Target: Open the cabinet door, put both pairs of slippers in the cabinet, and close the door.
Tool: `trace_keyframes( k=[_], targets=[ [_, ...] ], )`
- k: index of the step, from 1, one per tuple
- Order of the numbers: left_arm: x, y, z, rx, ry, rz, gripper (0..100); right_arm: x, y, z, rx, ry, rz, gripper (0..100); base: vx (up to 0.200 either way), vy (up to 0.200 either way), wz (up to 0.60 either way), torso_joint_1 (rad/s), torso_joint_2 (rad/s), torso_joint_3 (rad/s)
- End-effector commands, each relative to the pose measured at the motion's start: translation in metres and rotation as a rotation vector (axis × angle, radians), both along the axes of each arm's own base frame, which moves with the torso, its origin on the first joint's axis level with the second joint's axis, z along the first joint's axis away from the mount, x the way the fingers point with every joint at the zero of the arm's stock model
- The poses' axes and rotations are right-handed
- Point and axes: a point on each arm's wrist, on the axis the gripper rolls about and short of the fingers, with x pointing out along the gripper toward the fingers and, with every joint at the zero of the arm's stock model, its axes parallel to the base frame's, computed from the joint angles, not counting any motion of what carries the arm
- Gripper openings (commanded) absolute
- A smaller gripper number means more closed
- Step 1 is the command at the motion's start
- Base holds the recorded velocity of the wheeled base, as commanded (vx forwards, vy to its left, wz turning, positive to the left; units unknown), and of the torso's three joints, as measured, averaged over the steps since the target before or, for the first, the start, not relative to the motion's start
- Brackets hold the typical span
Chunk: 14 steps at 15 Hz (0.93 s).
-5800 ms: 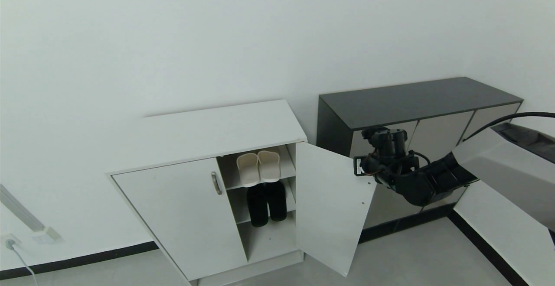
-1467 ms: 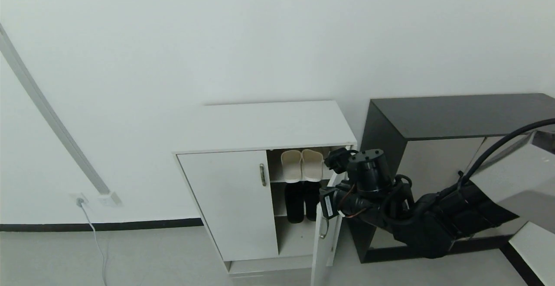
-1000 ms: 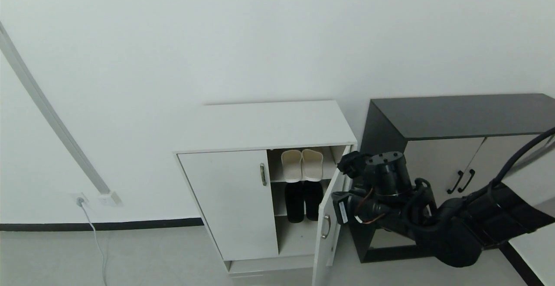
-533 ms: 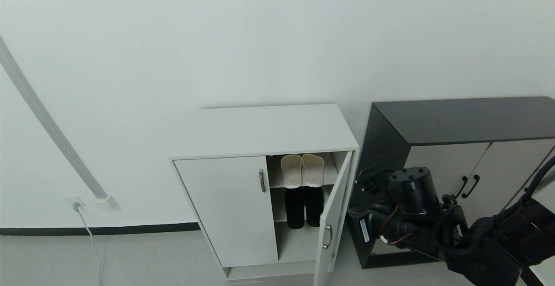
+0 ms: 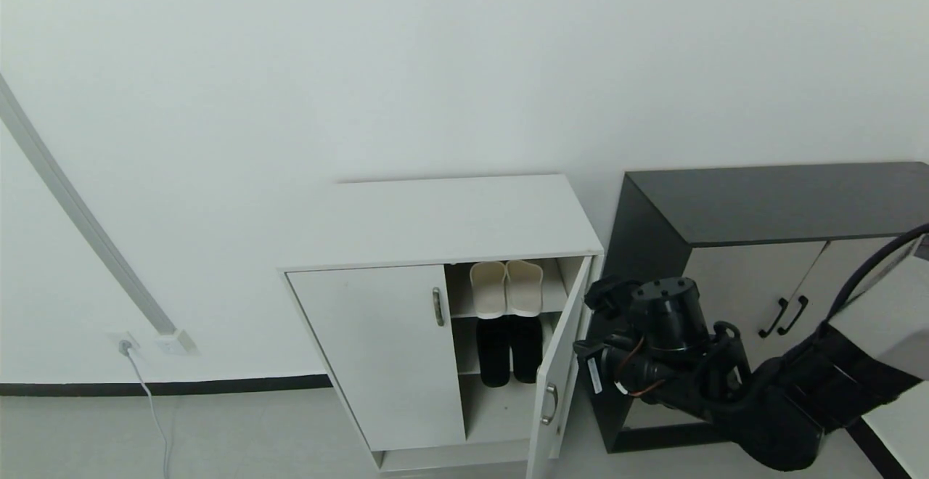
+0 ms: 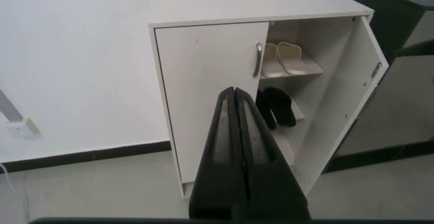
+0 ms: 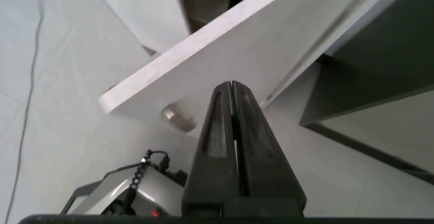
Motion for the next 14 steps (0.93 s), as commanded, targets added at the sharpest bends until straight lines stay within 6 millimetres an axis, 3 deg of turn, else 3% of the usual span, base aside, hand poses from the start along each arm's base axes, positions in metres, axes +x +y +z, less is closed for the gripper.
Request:
trace_keyframes(
  k=[1, 14],
  targets=[
    [0.0, 0.0, 0.0, -0.001, 0.001, 0.0, 0, 0.013, 0.007, -0.014, -0.01, 0.014, -0.005, 0, 0.0, 0.0, 0.0, 0.0, 0.0, 0.0],
    [0.0, 0.0, 0.0, 0.001, 0.001, 0.0, 0, 0.07, 0.038, -0.04, 0.028, -0.033, -0.029, 0, 0.0, 0.0, 0.0, 0.0, 0.0, 0.0]
  ],
)
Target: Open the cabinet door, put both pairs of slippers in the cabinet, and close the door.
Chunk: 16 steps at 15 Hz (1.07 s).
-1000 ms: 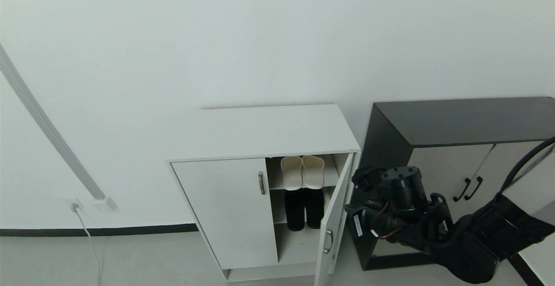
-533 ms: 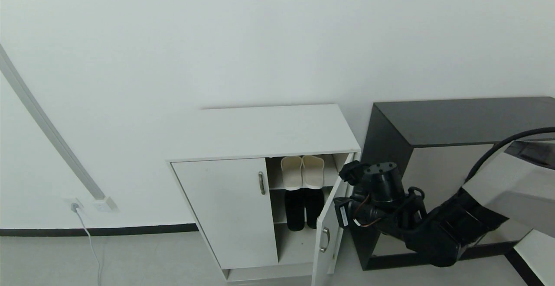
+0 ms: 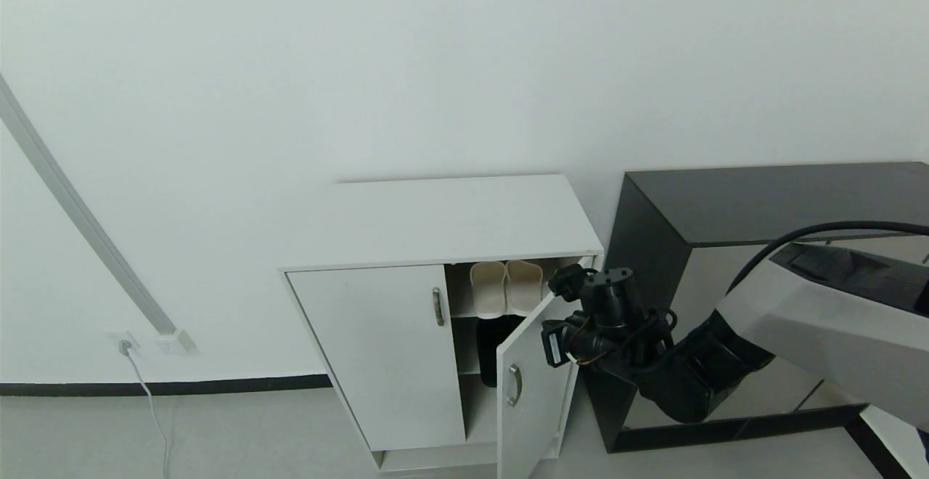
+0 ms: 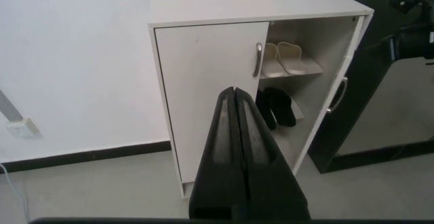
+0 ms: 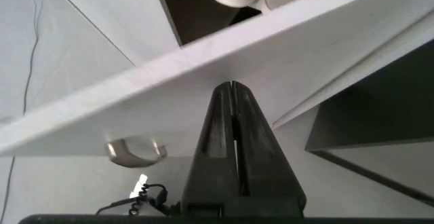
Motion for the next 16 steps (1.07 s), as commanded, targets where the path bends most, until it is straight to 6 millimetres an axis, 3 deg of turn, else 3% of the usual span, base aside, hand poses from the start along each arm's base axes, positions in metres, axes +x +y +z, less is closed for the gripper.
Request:
trace_keyframes(
  k=[1, 10, 16],
  targets=[
    [0.0, 0.0, 0.0, -0.001, 0.001, 0.0, 0, 0.011, 0.004, -0.014, -0.005, 0.008, -0.009, 0, 0.0, 0.0, 0.0, 0.0, 0.0, 0.0],
    [0.0, 0.0, 0.0, 0.001, 0.001, 0.0, 0, 0.046, 0.014, -0.022, 0.031, -0.049, -0.037, 0, 0.0, 0.0, 0.0, 0.0, 0.0, 0.0],
    [0.0, 0.0, 0.0, -0.001, 0.001, 0.0, 0, 0.052, 0.018, -0.023, 0.041, -0.065, -0.042, 0, 0.0, 0.0, 0.0, 0.0, 0.0, 0.0]
  ],
)
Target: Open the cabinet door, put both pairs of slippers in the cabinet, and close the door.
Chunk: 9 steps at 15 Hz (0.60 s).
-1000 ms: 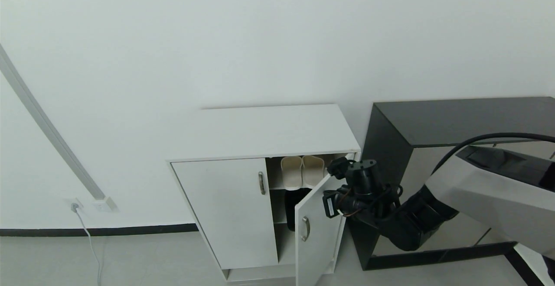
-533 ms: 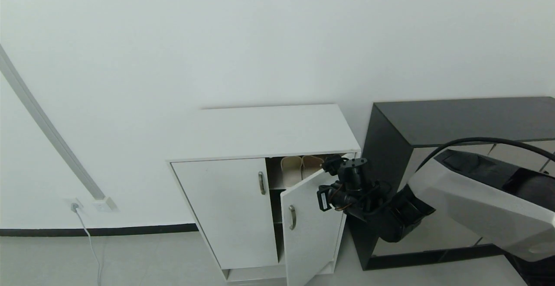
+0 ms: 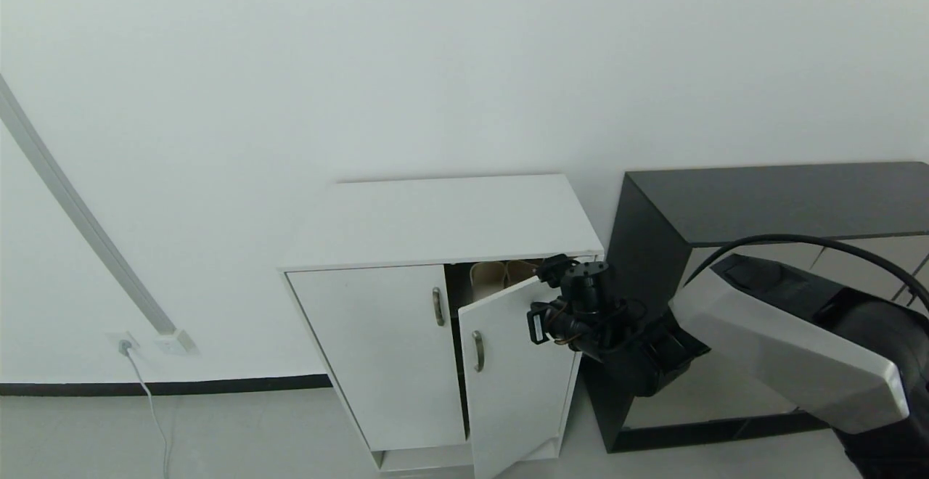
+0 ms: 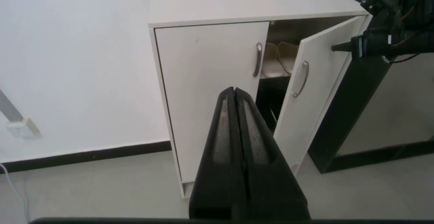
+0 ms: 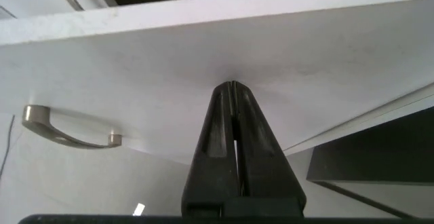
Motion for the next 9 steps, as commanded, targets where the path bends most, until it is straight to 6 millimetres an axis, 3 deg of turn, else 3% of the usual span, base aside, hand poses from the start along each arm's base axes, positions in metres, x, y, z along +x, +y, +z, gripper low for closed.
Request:
trace_keyframes(
  k=[1, 9],
  targets=[
    [0.0, 0.0, 0.0, -0.001, 0.001, 0.0, 0, 0.004, 0.002, -0.002, 0.004, -0.006, -0.001, 0, 0.0, 0.0, 0.0, 0.0, 0.0, 0.0],
    [0.0, 0.0, 0.0, -0.001, 0.001, 0.0, 0, 0.022, 0.004, -0.003, 0.025, -0.061, -0.05, 0, 0.0, 0.0, 0.0, 0.0, 0.0, 0.0]
  ],
)
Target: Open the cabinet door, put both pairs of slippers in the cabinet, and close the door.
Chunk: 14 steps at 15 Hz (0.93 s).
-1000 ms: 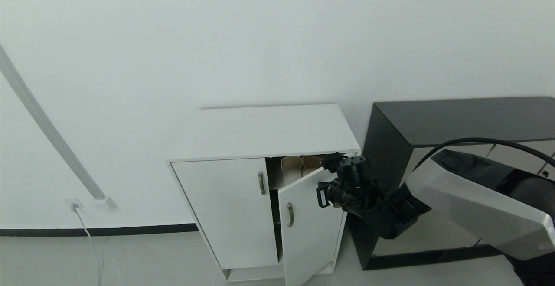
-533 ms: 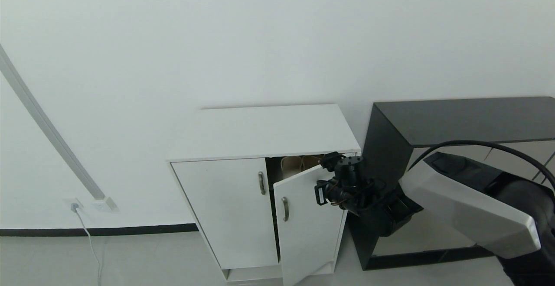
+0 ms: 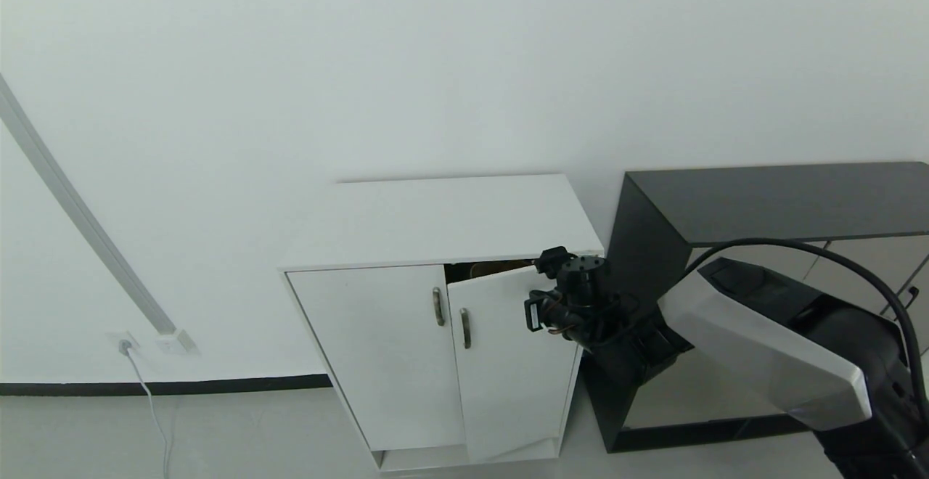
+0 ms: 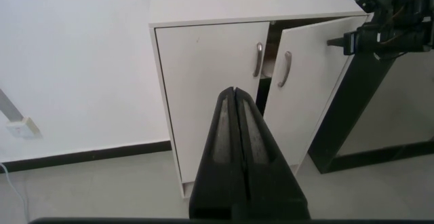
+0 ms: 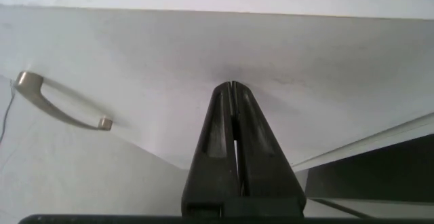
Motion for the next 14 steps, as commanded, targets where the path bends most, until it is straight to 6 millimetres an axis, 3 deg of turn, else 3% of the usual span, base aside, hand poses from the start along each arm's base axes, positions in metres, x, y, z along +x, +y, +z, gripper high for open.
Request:
trace_keyframes(
  k=[1, 7, 14],
  targets=[
    [0.0, 0.0, 0.0, -0.001, 0.001, 0.0, 0, 0.003, -0.001, 0.0, 0.004, -0.007, -0.004, 0, 0.0, 0.0, 0.0, 0.0, 0.0, 0.0],
    [0.0, 0.0, 0.0, -0.001, 0.001, 0.0, 0, 0.022, -0.004, 0.0, 0.028, -0.045, -0.031, 0, 0.0, 0.0, 0.0, 0.0, 0.0, 0.0],
    [0.0, 0.0, 0.0, -0.001, 0.001, 0.0, 0, 0.024, -0.005, 0.002, 0.031, -0.052, -0.037, 0, 0.0, 0.0, 0.0, 0.0, 0.0, 0.0]
  ],
)
